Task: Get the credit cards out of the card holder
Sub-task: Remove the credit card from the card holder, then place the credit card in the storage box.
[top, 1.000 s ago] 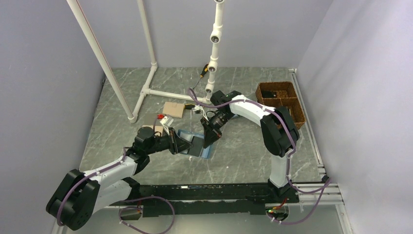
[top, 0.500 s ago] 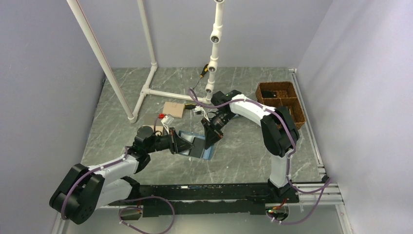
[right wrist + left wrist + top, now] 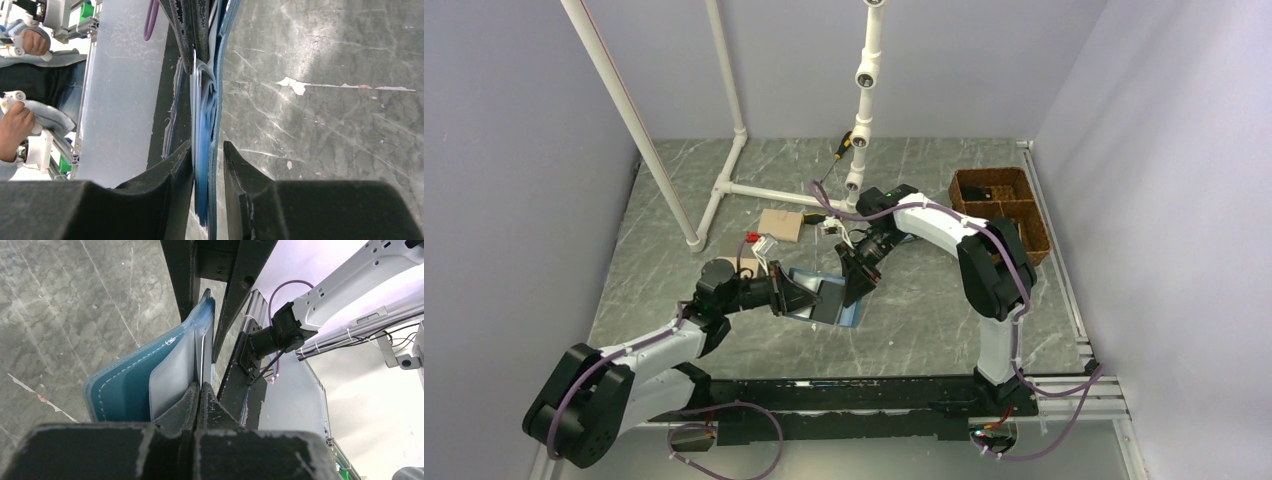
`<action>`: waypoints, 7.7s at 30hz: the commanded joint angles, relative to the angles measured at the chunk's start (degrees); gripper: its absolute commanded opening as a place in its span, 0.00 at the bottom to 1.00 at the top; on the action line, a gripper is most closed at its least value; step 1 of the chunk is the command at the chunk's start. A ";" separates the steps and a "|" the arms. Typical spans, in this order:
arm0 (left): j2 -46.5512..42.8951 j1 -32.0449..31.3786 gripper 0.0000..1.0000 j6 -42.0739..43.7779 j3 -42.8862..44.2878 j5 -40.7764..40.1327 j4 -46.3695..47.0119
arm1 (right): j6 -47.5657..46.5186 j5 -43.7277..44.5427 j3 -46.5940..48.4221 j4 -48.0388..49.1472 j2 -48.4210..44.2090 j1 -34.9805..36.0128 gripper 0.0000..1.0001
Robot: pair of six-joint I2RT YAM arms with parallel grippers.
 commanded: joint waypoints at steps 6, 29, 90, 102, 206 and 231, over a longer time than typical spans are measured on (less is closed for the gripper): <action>-3.93 0.46 0.00 0.67 -0.34 -1.06 -0.96 | -3.45 -2.70 2.12 -1.23 0.48 0.39 0.31; -2.72 2.06 0.12 -1.38 0.63 4.83 0.49 | -7.89 -4.11 3.65 -5.77 1.11 0.53 0.00; -21.06 4.75 0.00 9.85 4.13 -7.13 -31.18 | -9.32 -1.35 4.85 -8.12 7.33 -1.88 0.00; -26.19 4.75 0.00 9.66 4.02 -10.16 -36.65 | -0.58 6.37 2.46 0.50 12.23 -3.08 0.00; -27.16 -7.36 0.99 12.32 13.42 -35.88 -52.33 | 27.12 72.78 21.47 28.91 -1.04 -43.33 0.00; -27.63 -7.37 0.99 12.24 13.51 -36.29 -53.36 | 31.68 67.17 26.30 21.07 9.59 -39.28 0.42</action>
